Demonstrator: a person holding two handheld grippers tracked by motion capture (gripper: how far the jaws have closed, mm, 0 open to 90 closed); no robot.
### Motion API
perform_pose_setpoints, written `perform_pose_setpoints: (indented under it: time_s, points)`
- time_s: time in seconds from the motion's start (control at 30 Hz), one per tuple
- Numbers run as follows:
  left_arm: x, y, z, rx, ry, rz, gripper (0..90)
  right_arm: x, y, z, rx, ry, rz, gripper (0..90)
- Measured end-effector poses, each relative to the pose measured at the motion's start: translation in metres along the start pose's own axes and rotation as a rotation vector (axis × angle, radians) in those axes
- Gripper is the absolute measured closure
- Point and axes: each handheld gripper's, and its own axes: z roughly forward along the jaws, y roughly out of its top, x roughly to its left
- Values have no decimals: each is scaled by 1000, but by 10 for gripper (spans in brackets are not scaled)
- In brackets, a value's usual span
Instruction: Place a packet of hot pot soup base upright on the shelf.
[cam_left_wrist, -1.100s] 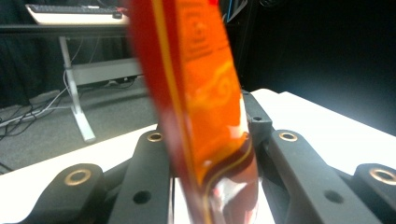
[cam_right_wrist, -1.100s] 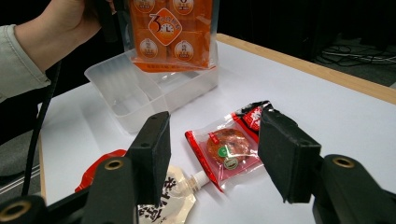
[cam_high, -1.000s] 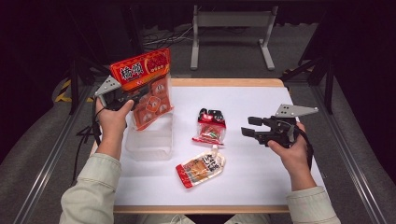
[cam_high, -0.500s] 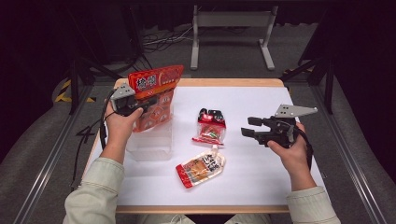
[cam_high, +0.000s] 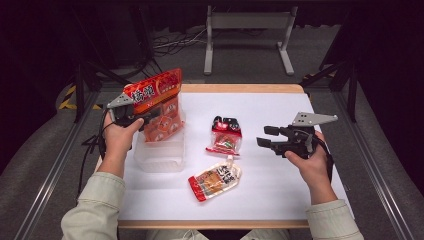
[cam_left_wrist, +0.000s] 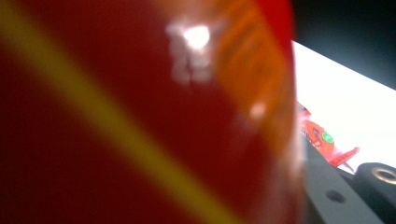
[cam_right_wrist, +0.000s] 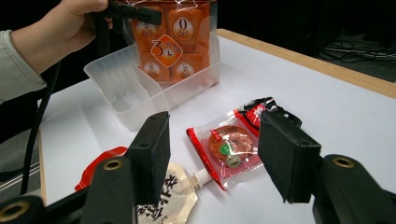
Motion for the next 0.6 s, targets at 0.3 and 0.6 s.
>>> perform_pose_setpoints:
  time_s: [0.3, 0.6]
  points:
    - [0, 0, 0, -3, 3, 6, 700, 0, 0, 1, 4, -3, -2, 447]
    - [4, -6, 1, 16, 65, -71, 253, -2, -2, 4, 14, -6, 6, 446]
